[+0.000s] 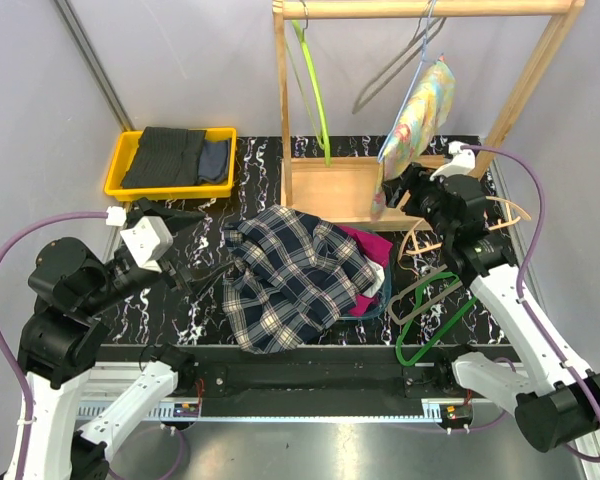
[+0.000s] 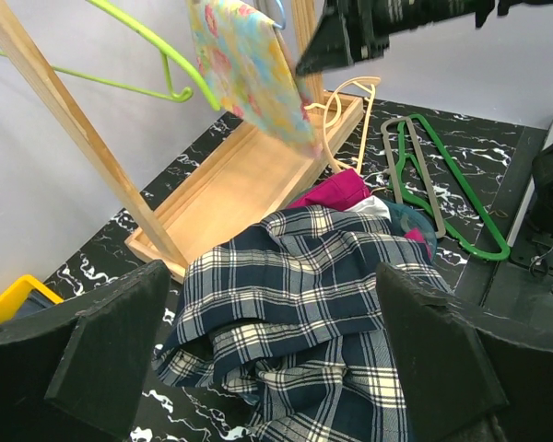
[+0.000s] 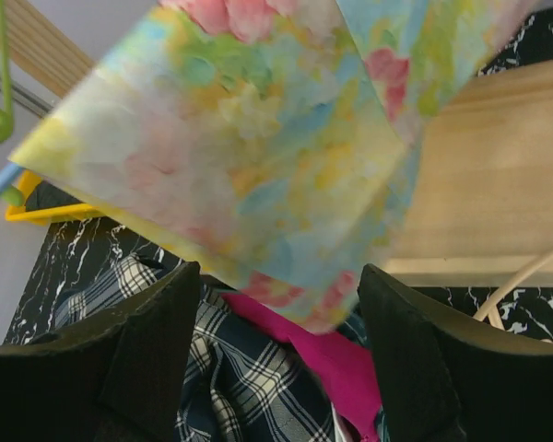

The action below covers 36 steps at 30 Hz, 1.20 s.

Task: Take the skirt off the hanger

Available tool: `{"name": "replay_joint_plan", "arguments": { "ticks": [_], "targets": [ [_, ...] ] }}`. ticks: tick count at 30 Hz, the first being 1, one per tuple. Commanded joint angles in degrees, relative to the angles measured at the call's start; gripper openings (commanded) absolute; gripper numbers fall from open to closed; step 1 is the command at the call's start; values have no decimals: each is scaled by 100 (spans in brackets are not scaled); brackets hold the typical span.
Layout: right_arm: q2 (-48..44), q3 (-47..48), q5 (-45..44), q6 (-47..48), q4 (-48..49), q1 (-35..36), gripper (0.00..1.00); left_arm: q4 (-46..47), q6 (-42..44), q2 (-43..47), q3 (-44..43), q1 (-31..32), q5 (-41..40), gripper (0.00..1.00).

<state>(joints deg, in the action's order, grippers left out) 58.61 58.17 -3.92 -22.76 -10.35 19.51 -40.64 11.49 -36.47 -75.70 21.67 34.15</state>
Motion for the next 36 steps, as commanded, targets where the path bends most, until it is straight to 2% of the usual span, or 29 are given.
{"name": "replay_joint_plan", "arguments": {
  "ticks": [1,10,16,19,23,26,28,32,34,36],
  "targets": [
    [-8,10,-240,-273,306,18,75,320,-103,-36,-67,-23,39,99],
    [124,-174,-100,-325,507,18,70,285,-85,-36,-50,-23,-14,99],
    [168,-682,497,-1088,972,88,74,285,-59,-71,-76,-23,-5,99],
    [221,-1122,875,-1730,1693,88,77,294,-59,-62,-85,-23,-5,99],
    [204,-1685,964,-2617,2824,88,77,285,-41,-71,-146,-23,-31,99],
    [186,-1888,902,-2856,3240,88,76,241,-32,-97,-173,-23,-31,99],
    [133,-1897,902,-2883,3320,106,74,232,-24,-97,-173,-23,-23,99],
    [63,-1485,640,-2059,2787,562,73,241,-50,-97,-121,-23,12,99],
    [89,-1126,210,-1393,2469,1132,73,250,-76,-106,-94,-23,83,99],
    [211,-888,-651,-943,2029,1798,73,276,-103,-106,-59,-23,100,99]
  ]
}}
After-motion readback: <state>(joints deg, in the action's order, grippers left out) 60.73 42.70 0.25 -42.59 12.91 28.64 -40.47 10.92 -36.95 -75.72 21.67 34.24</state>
